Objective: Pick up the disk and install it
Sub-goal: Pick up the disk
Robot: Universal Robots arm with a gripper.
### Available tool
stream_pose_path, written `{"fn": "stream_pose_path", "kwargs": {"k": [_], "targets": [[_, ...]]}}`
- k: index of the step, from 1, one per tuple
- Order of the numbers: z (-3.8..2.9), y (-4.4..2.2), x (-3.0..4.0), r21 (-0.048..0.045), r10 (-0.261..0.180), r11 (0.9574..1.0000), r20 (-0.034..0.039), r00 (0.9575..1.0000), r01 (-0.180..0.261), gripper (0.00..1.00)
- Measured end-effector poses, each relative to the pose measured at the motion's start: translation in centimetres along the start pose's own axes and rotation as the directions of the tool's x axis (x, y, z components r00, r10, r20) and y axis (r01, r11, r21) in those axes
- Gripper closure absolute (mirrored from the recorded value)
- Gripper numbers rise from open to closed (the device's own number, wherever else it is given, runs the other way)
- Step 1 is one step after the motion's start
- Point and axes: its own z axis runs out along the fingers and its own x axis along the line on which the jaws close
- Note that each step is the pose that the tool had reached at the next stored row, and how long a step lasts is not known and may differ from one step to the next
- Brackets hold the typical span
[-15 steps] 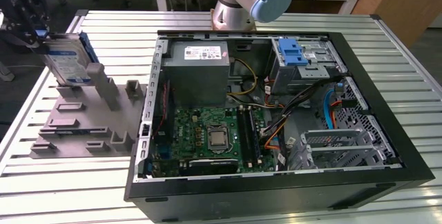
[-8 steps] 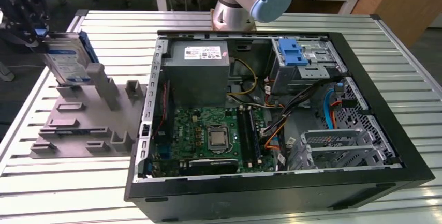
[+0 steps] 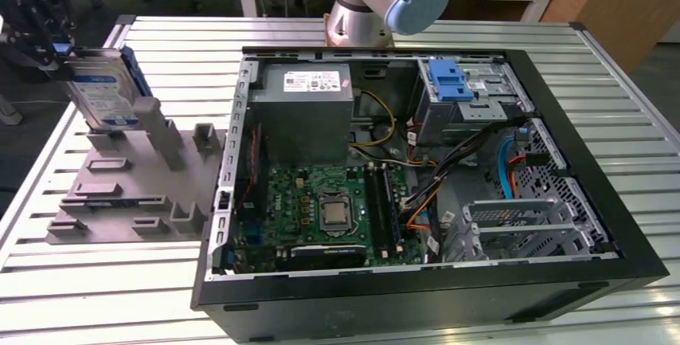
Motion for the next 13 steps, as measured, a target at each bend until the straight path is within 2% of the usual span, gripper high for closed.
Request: {"fn": "stream_pose_path", "kwargs": {"k": [13], "targets": [[-0.33, 0.01, -0.06, 0.0, 0.0, 1.0, 0.0, 1.0, 0.0, 0.64]]}}
